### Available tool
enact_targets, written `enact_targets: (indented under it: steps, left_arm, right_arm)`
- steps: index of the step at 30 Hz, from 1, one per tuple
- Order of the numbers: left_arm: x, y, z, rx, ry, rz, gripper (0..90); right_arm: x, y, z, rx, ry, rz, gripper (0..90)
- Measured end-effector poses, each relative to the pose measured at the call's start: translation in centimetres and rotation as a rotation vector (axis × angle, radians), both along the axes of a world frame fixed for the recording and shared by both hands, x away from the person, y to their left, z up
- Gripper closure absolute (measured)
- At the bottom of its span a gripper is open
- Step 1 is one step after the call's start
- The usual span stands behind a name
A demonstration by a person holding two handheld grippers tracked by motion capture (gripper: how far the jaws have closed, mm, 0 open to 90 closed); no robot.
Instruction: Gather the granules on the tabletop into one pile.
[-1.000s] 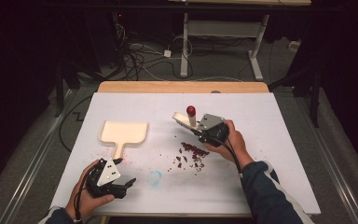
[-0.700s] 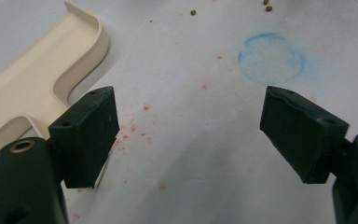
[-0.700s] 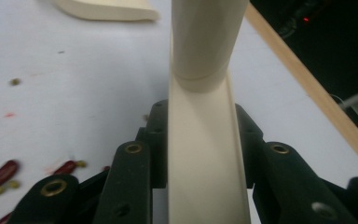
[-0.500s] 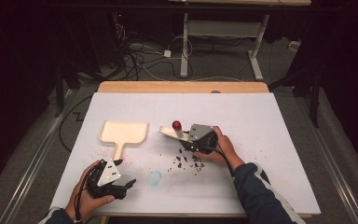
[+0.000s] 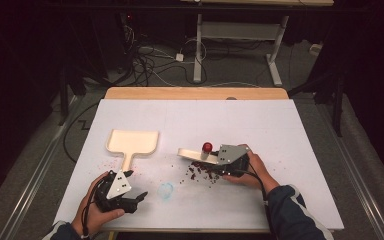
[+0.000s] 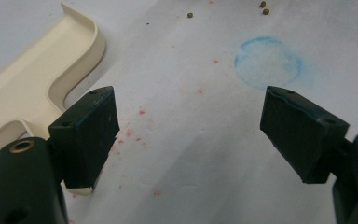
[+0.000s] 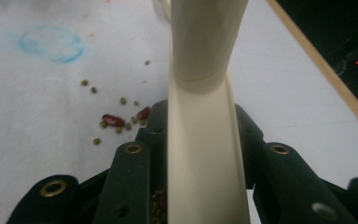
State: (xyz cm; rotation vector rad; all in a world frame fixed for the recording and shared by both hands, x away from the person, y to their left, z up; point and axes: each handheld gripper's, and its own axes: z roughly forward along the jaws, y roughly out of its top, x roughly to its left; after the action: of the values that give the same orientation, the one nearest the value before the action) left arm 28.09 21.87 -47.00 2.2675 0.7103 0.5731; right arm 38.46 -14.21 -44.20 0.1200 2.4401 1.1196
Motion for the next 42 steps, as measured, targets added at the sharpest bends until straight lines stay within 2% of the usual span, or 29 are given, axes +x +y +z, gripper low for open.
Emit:
enact_targets:
  steps: [4,5,6,7,8,10,13,15,18,21,24,25,26,27,30,35,40,42]
  left_arm:
    - [-0.1,0.2,0.1,-0.004,-0.009,0.008,18.6]
    - [-0.1,0.2,0.1,-0.004,-0.009,0.008,18.5]
    - [-0.1,0.3,0.2,-0.006,-0.011,0.014,18.5]
    - [-0.1,0.5,0.3,-0.01,-0.013,0.016,18.5]
    - [-0.1,0.7,0.4,-0.012,-0.022,0.028,18.5]
    - [-0.1,0.9,0.5,-0.014,-0.026,0.033,18.5]
    - [-0.2,1.3,0.7,-0.02,-0.039,0.046,18.5]
    - [-0.3,1.3,0.7,-0.02,-0.041,0.048,18.5]
    - [-0.3,1.3,0.7,-0.015,-0.042,0.043,18.5]
    - [-0.4,1.3,0.7,-0.014,-0.042,0.04,18.5]
    - [-0.4,1.2,0.6,-0.009,-0.036,0.036,18.5]
    - [-0.3,1.2,0.6,-0.009,-0.034,0.032,18.5]
    - [-0.3,1.0,0.5,-0.006,-0.029,0.028,18.5]
    - [-0.3,1.0,0.5,-0.006,-0.029,0.028,18.5]
    - [-0.3,0.9,0.4,-0.003,-0.023,0.022,18.5]
    - [-0.4,0.8,0.3,0.007,-0.016,0.012,18.5]
    - [-0.4,0.6,0.3,0.013,-0.012,0.002,18.5]
    - [-0.3,0.6,0.2,0.013,-0.009,-0.002,18.5]
  right_arm:
    - [-0.1,0.0,1.2,0.06,-0.003,-0.072,67.5]
    - [-0.1,0.0,1.2,0.06,-0.003,-0.072,67.5]
    - [-0.3,0.2,2.0,0.102,0.022,-0.122,67.5]
    - [-0.3,0.2,2.0,0.102,0.022,-0.122,67.5]
    - [-0.9,0.6,3.1,0.142,0.054,-0.165,67.5]
    - [-1.5,1.2,4.0,0.195,0.131,-0.193,67.5]
    - [-2.8,2.7,4.5,0.277,0.26,-0.205,67.4]
    - [-3.8,4.0,4.2,0.296,0.343,-0.209,67.5]
    - [-4.8,6.0,2.9,0.307,0.467,-0.217,67.5]
    - [-5.3,7.3,1.3,0.303,0.531,-0.252,67.4]
    - [-5.0,7.6,-0.1,0.281,0.524,-0.318,67.5]
    - [-5.0,7.6,-0.1,0.281,0.524,-0.318,67.5]
    - [-4.4,7.2,-0.5,0.303,0.541,-0.365,67.5]
    - [-4.2,6.8,-0.6,0.3,0.531,-0.394,67.5]
    - [-3.5,5.4,-1.0,0.31,0.558,-0.439,67.3]
    - [-3.2,3.7,-1.2,0.314,0.58,-0.475,67.3]
    - [-3.2,1.7,-0.8,0.324,0.573,-0.53,67.3]
    - [-3.3,1.4,-0.8,0.324,0.574,-0.53,67.3]
